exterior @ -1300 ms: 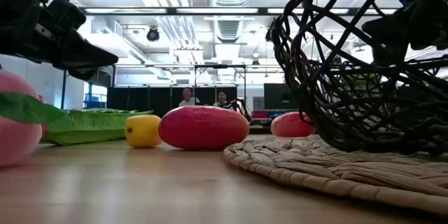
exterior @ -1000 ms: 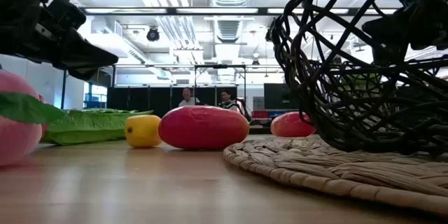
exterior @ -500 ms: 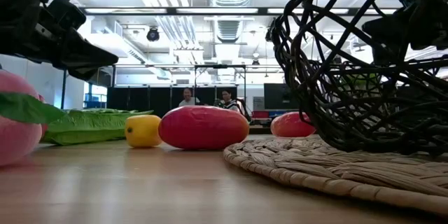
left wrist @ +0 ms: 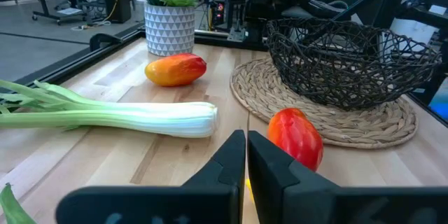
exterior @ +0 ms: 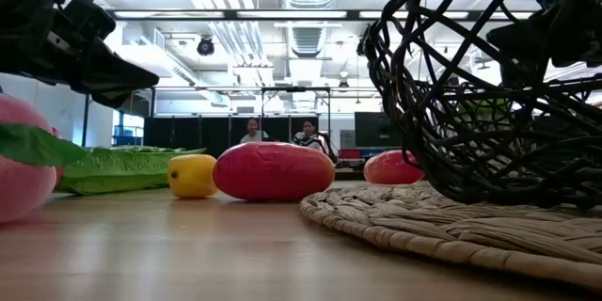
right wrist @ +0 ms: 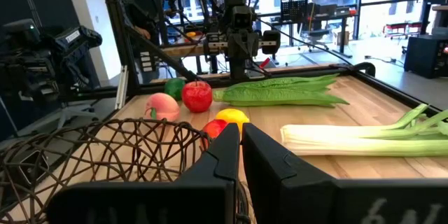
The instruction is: Build produce basket
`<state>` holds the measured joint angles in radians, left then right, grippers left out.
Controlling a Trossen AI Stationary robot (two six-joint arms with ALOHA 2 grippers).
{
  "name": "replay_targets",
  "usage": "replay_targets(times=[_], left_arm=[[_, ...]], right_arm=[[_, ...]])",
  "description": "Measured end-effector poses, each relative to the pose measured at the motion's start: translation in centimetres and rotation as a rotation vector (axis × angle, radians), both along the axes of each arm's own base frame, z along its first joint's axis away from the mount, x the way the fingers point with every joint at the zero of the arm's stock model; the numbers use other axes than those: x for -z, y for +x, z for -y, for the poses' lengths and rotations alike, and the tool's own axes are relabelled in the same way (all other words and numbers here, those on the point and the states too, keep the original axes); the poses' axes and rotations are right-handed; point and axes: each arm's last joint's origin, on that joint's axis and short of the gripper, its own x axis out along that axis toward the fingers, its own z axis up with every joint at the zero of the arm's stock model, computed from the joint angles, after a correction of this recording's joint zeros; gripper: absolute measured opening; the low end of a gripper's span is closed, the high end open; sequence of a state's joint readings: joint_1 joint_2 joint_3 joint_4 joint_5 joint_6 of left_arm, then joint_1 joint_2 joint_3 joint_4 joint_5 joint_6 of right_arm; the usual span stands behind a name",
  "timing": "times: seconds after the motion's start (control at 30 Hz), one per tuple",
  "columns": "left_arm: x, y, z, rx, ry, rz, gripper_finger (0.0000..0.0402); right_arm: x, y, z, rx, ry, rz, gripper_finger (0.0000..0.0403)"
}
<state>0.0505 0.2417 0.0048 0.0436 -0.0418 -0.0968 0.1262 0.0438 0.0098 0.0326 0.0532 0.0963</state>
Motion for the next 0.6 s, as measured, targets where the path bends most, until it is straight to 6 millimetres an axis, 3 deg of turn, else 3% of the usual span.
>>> replay_targets(times=[0.6], left_arm=[[0.01,0.0,0.0,0.0,0.0,0.0,0.0]], right_arm=[[-0.01,0.0,0.0,0.0,-0.015,0.003,0.0012]])
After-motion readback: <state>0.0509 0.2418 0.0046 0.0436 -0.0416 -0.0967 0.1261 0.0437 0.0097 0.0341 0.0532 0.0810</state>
